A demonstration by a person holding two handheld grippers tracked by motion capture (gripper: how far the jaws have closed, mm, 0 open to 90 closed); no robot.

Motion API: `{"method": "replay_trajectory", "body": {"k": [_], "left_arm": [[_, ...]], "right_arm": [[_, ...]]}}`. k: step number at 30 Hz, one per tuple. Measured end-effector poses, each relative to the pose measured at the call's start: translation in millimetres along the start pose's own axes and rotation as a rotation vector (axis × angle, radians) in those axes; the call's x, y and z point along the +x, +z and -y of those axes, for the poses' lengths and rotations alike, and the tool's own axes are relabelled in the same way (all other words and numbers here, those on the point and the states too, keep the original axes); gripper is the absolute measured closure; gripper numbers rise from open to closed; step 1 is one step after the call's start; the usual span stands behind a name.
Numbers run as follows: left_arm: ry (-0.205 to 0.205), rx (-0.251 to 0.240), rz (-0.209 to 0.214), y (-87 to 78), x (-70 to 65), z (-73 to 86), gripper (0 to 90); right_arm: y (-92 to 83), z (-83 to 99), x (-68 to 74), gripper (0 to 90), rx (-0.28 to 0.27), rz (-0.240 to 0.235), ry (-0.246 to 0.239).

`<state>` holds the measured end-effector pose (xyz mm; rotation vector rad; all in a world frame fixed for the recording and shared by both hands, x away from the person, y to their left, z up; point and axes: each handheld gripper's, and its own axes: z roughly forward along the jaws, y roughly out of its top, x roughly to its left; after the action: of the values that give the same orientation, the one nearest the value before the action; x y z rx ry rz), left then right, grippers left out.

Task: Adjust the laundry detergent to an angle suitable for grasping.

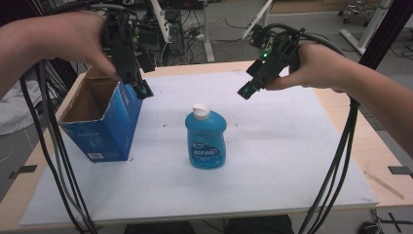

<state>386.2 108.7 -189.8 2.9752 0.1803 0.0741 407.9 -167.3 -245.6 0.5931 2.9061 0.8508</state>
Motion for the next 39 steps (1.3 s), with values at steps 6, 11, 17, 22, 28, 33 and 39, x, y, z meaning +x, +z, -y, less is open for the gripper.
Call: {"method": "replay_trajectory", "body": {"k": [6, 11, 17, 22, 28, 33, 39], "left_arm": [[0.0, -0.003, 0.0, -0.1, 0.3, -1.2, 18.6], [0.001, -0.006, -0.002, -2.3, 1.2, -2.0, 18.6], [-0.007, -0.016, -0.007, -6.9, 2.6, -1.8, 18.6], [-0.007, -0.02, -0.009, -8.7, 2.7, -2.1, 18.6], [-0.01, -0.025, -0.011, -10.7, 2.4, -2.2, 18.6], [-0.011, -0.027, -0.012, -11.2, 2.4, -2.2, 18.6], [-0.005, -0.017, -0.011, -11.4, 1.1, -3.4, 18.6]], "right_arm": [[-11.9, 8.4, -22.7, 12.7, -0.011, 0.107, 0.172], [-14.2, 17.3, -37.9, 12.7, 0.021, 0.185, 0.276], [-12.0, 26.4, -50.5, 12.7, 0.07, 0.238, 0.359], [-12.3, 30.7, -58.0, 12.7, 0.101, 0.264, 0.414], [-16.3, 30.7, -64.2, 12.7, 0.139, 0.288, 0.438], [-21.3, 29.7, -65.2, 12.7, 0.148, 0.295, 0.447], [-21.4, 32.7, -67.4, 12.7, 0.153, 0.295, 0.463]]}}
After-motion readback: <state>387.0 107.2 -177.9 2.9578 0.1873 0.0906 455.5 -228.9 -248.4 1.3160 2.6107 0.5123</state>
